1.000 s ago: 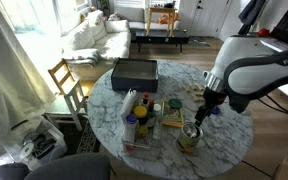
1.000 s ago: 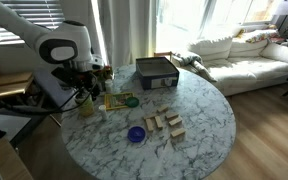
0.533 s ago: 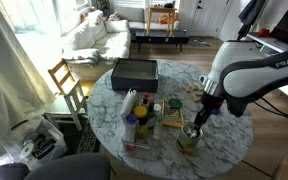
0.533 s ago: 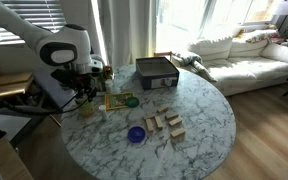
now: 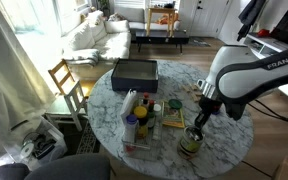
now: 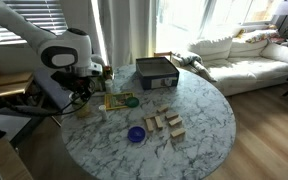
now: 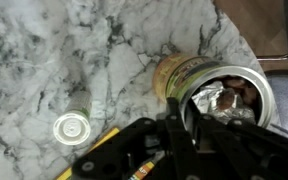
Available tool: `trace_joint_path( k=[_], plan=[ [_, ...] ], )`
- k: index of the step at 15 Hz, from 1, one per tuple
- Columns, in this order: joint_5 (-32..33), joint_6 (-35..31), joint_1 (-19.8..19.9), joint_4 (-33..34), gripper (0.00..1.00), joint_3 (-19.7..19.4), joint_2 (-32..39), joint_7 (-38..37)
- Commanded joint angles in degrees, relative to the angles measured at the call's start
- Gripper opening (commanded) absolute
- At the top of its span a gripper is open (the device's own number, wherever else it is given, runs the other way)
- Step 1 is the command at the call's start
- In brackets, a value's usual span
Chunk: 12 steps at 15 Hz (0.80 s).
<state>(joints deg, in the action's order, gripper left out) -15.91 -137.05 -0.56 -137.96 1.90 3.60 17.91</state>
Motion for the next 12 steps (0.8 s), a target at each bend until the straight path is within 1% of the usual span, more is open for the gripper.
trace_joint_path(
  k=[1, 7, 12],
  plan=[
    [-2.26, 0.98, 0.3, 0.83, 0.03, 0.31, 0.84, 2.21],
    [-0.53, 2.06, -0.05, 2.24, 0.03, 0.4, -1.16, 0.23],
    [4.04, 4.7, -1.86, 6.72, 0.03, 1.88, -4.64, -1.0]
  ],
)
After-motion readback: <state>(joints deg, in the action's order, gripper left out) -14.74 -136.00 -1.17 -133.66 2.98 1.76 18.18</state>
